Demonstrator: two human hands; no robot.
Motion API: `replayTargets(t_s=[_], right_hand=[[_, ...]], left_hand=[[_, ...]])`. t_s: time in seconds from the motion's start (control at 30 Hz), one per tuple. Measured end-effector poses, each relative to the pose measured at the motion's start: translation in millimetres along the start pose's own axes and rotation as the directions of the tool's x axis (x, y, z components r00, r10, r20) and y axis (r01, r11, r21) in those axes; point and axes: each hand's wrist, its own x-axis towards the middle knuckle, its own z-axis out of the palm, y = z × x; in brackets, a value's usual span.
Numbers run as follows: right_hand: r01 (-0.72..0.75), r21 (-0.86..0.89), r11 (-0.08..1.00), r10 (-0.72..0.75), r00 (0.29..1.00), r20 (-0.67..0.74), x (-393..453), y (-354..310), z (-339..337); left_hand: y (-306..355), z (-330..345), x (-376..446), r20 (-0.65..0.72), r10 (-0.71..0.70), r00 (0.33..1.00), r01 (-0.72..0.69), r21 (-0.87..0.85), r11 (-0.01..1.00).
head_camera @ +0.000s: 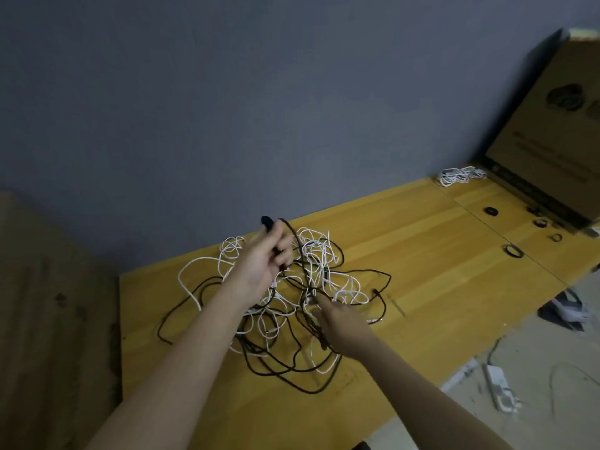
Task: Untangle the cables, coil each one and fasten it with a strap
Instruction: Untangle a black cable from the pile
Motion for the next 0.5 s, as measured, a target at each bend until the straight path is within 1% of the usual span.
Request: replayTargets(t_s=[0.03,0.07,0.1,0.13,0.17,0.2,0.27,0.3,0.33,0.37,0.4,0.43,0.47,0.5], right_hand=[[0.094,-0.079,0.992,-0.094,0.996,0.006,-3.4,-4.1,5.5],[0.197,-0.130,0.972,-0.200,0.980,-0.011,-6.7,-8.3,9.9],[0.292,-0.160,0.943,-0.301,0.953,-0.037,-8.4,-9.8,14.8],[0.346,-0.184,0.920,-0.361,0.931,-0.051,-10.1,-12.2,16.8],[0.368,-0.174,0.914,-0.380,0.924,-0.046,-11.8,-15.2,16.7],[0.354,-0.117,0.928,-0.361,0.931,-0.047,-13.7,-16.9,15.3],[0.249,0.130,0.960,-0.241,0.968,-0.074,-17.6,-15.4,9.4],[0.168,0.269,0.948,-0.152,0.985,-0.081,-19.0,-12.0,5.6],[0.098,0.394,0.914,-0.058,0.992,-0.112,-19.7,-8.6,1.6],[0.030,0.520,0.854,0.057,0.987,-0.149,-19.6,-4.1,-2.8],[-0.044,0.642,0.765,0.200,0.965,-0.172,-18.3,2.2,-6.4],[-0.087,0.758,0.646,0.346,0.919,-0.190,-17.0,8.7,-10.0],[-0.106,0.827,0.552,0.476,0.854,-0.208,-15.4,17.7,-13.7],[-0.104,0.846,0.523,0.562,0.788,-0.250,-14.2,25.8,-18.2]], left_hand=[[-3.3,6.1,2.6,-0.043,0.060,0.997,-0.049,0.213,0.976],[-8.5,8.4,5.0,-0.044,0.102,0.994,-0.070,0.461,0.885],[-14.1,9.5,6.2,-0.011,0.104,0.994,-0.072,0.657,0.751],[-21.3,8.3,7.1,0.029,0.074,0.997,-0.069,0.780,0.622],[-28.4,5.9,7.5,0.063,0.027,0.998,-0.068,0.841,0.537],[-35.6,2.8,7.5,0.072,-0.031,0.997,-0.047,0.863,0.503],[-47.1,-3.8,6.4,0.030,-0.103,0.994,0.021,0.888,0.459],[-51.0,-8.1,5.8,-0.011,-0.095,0.995,0.051,0.901,0.431],[-55.0,-14.3,6.1,-0.053,-0.080,0.995,0.081,0.909,0.408],[-57.0,-20.8,6.5,-0.087,-0.066,0.994,0.106,0.912,0.397],[-58.1,-27.8,7.4,-0.112,-0.069,0.991,0.130,0.915,0.381],[-57.6,-34.8,7.4,-0.123,-0.085,0.989,0.146,0.924,0.354],[-56.7,-41.4,7.0,-0.125,-0.114,0.986,0.156,0.934,0.322],[-54.3,-46.2,5.6,-0.116,-0.154,0.981,0.159,0.937,0.311]])
